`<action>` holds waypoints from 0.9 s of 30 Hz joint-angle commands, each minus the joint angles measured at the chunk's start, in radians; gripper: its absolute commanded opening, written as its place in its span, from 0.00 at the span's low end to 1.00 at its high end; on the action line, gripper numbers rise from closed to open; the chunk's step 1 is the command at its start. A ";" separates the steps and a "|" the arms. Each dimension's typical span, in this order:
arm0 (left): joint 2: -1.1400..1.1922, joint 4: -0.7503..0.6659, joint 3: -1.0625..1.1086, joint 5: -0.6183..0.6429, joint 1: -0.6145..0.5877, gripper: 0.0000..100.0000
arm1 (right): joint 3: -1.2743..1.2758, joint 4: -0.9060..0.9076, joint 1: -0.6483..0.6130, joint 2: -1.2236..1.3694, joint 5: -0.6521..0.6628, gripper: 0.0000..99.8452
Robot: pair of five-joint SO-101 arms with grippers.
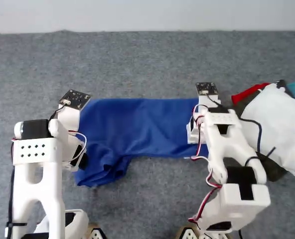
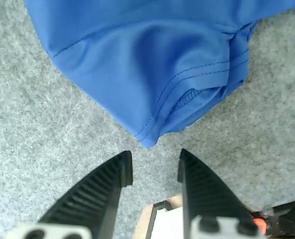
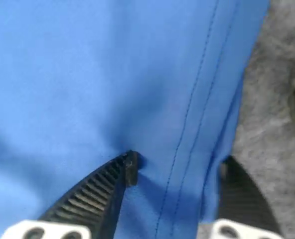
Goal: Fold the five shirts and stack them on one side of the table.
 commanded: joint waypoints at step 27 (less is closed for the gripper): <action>-0.025 -0.002 -0.019 0.014 -0.002 0.16 | -0.574 0.317 0.090 0.243 0.218 0.22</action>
